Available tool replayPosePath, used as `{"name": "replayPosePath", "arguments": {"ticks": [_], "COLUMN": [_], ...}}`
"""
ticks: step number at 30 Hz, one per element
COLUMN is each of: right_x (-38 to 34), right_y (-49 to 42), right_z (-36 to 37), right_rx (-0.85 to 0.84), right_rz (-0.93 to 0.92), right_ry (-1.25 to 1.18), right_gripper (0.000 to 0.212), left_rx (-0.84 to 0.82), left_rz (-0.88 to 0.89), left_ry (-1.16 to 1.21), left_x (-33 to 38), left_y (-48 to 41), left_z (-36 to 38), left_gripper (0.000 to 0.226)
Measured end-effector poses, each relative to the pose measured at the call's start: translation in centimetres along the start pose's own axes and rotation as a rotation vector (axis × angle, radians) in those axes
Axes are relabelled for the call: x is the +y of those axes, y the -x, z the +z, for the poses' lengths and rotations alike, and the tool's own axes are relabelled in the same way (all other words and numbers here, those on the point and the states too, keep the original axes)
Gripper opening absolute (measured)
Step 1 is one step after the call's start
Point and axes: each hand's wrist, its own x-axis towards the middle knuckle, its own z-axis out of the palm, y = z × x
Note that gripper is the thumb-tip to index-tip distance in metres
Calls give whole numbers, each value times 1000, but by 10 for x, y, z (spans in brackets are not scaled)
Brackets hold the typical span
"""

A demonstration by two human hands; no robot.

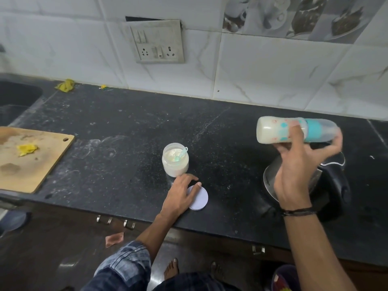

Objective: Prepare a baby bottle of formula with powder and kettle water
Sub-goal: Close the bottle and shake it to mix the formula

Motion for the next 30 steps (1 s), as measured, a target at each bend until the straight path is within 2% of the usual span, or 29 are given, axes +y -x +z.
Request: {"name": "replayPosePath", "arguments": {"ticks": [3, 4, 8, 12, 16, 21, 25, 28, 30], "right_x": [2, 1, 0, 6, 1, -3, -5, 1, 0], "right_y": [0, 3, 3, 8, 3, 9, 7, 9, 14], "right_z": [-2, -4, -1, 0, 1, 1, 4, 2, -1], "right_rx": [-169, -172, 19, -150, -4, -177, 0, -140, -126], "right_rz": [82, 78, -22, 107, -44, 31, -102, 50, 27], "right_ry": [172, 166, -37, 161, 21, 167, -9, 163, 136], "right_gripper": [81, 81, 94, 89, 89, 80, 88, 87, 86], "left_rx": [-2, -7, 1, -2, 3, -5, 6, 7, -3], "left_rz": [4, 6, -5, 6, -1, 2, -2, 7, 10], "left_ry": [2, 6, 0, 0, -1, 9, 2, 10, 15], "left_x": [-2, -3, -3, -5, -3, -5, -4, -5, -4], "left_y": [1, 1, 0, 1, 0, 1, 0, 1, 1], "left_z": [0, 0, 2, 1, 1, 1, 1, 1, 1], "left_gripper": [27, 28, 28, 28, 28, 30, 27, 29, 31]}}
